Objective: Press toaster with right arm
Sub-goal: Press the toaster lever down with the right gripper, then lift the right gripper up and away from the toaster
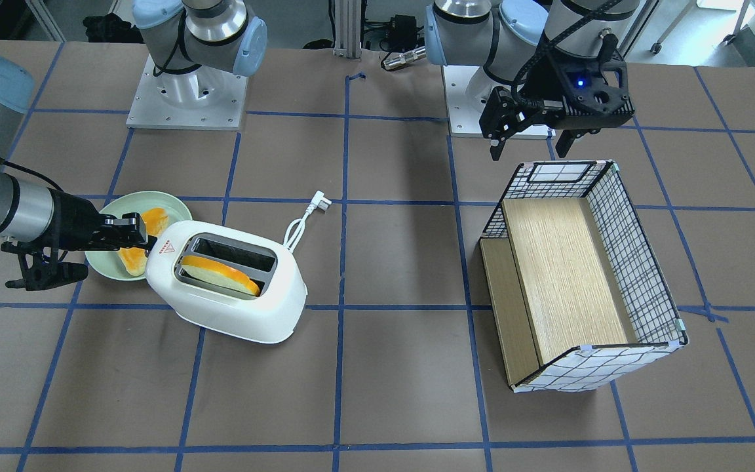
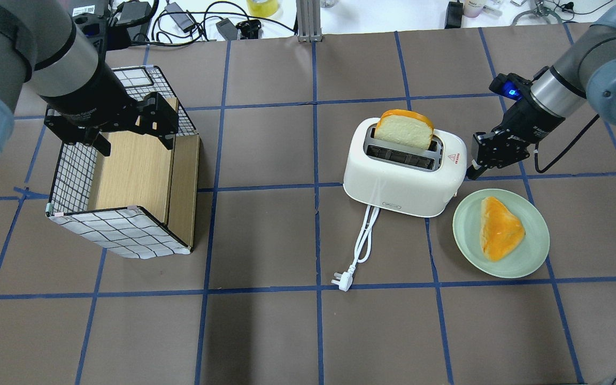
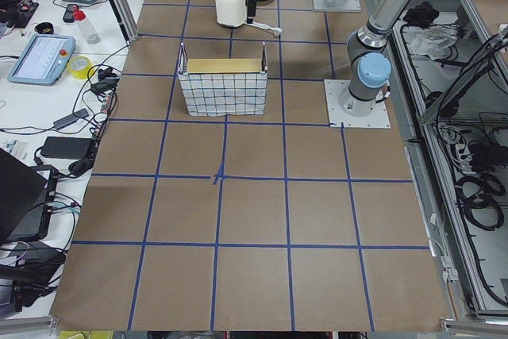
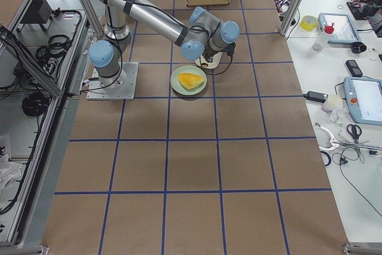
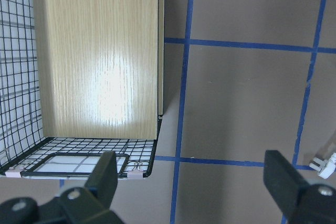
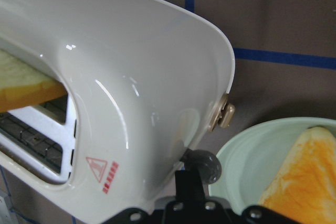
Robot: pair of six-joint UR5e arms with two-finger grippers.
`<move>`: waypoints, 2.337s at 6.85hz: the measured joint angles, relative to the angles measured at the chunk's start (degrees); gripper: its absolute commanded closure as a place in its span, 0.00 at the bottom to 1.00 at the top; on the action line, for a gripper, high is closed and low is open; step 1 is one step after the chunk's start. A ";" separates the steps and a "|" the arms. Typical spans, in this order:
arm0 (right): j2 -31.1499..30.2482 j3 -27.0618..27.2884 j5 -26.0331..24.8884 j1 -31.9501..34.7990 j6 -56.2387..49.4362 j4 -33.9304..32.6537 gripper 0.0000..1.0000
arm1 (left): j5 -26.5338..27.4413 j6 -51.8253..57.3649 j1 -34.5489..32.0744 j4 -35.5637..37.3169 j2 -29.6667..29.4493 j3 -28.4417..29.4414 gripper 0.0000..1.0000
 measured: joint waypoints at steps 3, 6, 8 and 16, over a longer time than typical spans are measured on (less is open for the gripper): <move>1.02 0.11 -0.28 0.00 0.61 -2.11 1.00 | -0.02 0.00 0.00 0.00 0.00 0.00 0.00; 2.47 0.17 -0.77 0.00 0.90 -3.54 1.00 | 0.00 0.00 0.02 0.00 0.00 0.00 0.00; 3.37 0.18 -0.89 0.00 0.88 -3.81 1.00 | 0.00 0.00 0.00 0.00 0.00 0.00 0.00; -4.86 -3.45 -4.22 0.18 10.76 -0.33 1.00 | 0.00 0.00 0.00 0.00 0.00 0.00 0.00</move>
